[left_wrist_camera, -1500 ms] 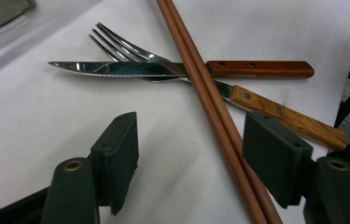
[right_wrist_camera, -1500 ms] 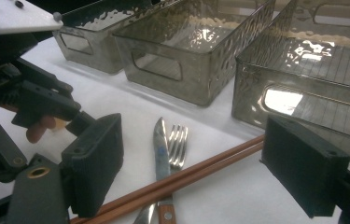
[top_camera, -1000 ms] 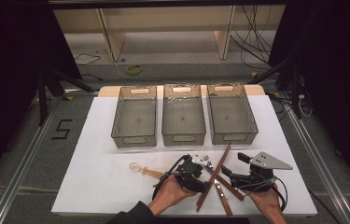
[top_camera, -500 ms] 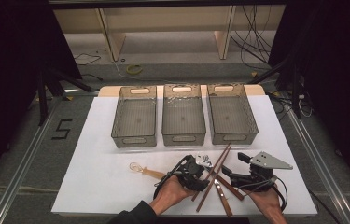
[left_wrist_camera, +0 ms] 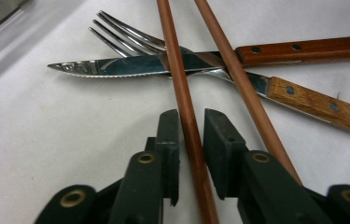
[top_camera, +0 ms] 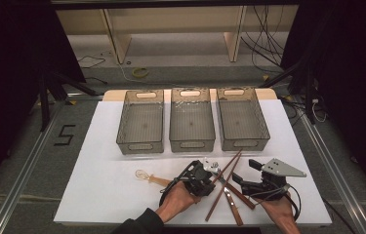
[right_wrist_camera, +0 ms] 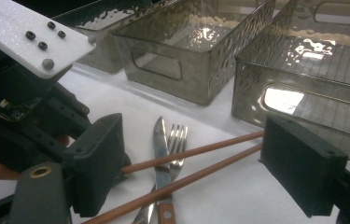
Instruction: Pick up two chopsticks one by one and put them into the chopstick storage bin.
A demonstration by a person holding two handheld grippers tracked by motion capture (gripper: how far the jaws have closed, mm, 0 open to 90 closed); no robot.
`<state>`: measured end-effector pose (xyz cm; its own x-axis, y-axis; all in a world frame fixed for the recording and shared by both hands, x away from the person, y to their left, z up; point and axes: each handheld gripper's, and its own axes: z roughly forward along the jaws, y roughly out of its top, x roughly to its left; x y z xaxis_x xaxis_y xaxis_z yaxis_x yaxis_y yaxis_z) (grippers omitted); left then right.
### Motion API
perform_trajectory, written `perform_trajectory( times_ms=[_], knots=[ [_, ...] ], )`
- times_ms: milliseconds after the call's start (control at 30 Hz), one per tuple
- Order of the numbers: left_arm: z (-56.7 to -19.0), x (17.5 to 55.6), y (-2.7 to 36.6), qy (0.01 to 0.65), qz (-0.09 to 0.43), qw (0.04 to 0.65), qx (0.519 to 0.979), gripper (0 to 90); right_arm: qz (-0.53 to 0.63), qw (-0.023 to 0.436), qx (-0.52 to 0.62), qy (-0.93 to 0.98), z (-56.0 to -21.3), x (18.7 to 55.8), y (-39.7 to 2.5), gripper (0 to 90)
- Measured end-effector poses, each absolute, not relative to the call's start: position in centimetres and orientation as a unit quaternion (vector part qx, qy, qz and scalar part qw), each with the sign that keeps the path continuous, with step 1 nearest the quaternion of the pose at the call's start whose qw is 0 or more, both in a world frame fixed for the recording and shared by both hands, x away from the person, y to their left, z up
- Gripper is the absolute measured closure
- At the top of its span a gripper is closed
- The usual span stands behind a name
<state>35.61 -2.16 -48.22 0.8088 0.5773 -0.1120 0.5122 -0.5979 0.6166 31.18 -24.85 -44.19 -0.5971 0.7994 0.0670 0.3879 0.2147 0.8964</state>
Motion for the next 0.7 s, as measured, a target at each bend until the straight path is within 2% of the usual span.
perform_trajectory(
  times_ms=[133, 700],
  knots=[
    [-48.3, 35.7, -1.9, 0.305, 0.050, 0.331, 0.892, 81.9, 0.486, 0.211, 0.395, 0.750, -44.2, 31.2, -24.8, 22.6],
    [-47.2, 35.8, -0.8, 0.293, 0.071, 0.354, 0.885, 83.6, 0.491, 0.214, 0.397, 0.746, -44.1, 31.2, -25.1, 22.6]
  ],
)
